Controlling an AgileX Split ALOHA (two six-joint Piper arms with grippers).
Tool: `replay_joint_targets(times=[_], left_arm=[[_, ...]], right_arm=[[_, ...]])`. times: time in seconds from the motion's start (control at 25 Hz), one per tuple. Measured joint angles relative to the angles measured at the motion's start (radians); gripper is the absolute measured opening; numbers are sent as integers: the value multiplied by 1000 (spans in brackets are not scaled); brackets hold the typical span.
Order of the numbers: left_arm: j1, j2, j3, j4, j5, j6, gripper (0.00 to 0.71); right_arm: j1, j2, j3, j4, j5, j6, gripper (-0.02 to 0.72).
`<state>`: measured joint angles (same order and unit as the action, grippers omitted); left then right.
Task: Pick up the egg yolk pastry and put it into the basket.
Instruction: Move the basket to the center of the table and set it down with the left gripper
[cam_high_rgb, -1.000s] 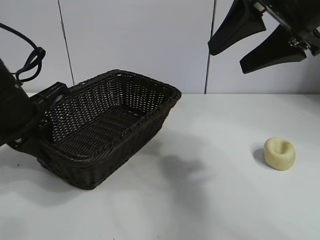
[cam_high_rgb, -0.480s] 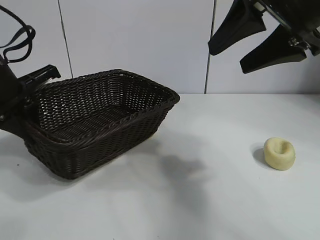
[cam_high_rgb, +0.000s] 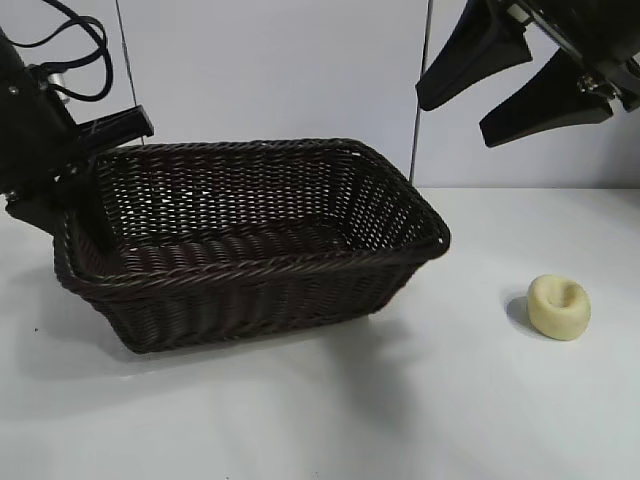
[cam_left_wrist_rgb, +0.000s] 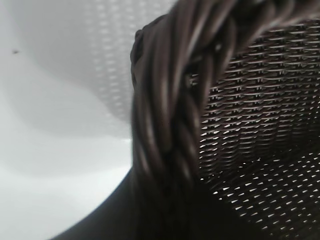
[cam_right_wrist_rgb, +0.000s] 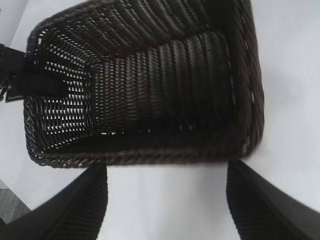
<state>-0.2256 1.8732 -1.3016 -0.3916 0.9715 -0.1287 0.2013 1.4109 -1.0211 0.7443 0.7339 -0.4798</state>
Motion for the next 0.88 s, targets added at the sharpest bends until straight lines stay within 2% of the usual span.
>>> replay_joint_targets(times=[0.16,0.32,0.88], left_arm=[[0,60,-79,-7,62,111,99],[0,96,-116,-7,75,178,99],[0,143,-132,-9,73,284,99]], right_arm=[[0,0,0,0,1,0,489],[0,0,0,0,2,0,489],[0,0,0,0,2,4,489]])
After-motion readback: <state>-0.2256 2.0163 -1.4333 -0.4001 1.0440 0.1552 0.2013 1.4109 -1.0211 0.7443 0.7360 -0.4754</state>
